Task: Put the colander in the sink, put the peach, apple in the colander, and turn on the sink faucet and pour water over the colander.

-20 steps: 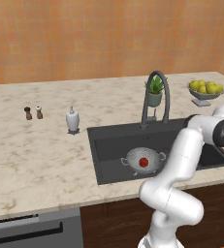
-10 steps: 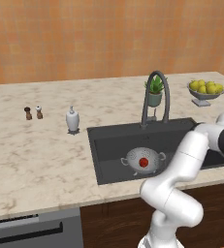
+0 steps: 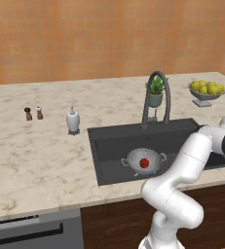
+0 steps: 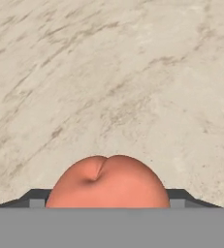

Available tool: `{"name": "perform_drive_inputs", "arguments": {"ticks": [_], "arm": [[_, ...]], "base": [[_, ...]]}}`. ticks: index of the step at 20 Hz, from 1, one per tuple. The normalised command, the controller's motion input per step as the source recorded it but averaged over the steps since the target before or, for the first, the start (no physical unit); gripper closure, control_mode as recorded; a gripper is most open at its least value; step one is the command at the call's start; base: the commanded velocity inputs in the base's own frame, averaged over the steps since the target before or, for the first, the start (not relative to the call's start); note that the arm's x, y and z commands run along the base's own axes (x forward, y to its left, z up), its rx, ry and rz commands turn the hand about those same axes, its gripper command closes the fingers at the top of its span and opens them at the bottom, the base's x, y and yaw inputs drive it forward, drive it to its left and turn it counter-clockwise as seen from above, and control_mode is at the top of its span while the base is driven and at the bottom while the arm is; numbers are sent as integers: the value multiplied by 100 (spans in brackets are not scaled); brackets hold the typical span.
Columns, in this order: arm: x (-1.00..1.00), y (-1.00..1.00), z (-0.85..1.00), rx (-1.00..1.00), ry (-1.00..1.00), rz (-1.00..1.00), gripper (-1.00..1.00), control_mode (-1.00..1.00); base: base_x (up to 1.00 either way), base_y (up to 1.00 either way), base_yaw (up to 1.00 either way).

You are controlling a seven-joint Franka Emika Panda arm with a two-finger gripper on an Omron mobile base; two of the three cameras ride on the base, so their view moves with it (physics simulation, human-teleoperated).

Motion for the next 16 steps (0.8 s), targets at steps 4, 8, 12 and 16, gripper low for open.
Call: {"name": "perform_drive_inputs", "arguments": {"ticks": [4, 8, 12, 16], "arm": [[-59, 45, 1, 0, -2, 12, 100, -100], [-82, 100, 34, 0, -2, 16, 100, -100], [-45, 100, 61, -3, 4, 27, 100, -100], [1, 100, 100, 0, 10, 34, 100, -100]], "base": [[0, 0, 0], [0, 0, 0], [0, 0, 0], [0, 0, 0]]}}
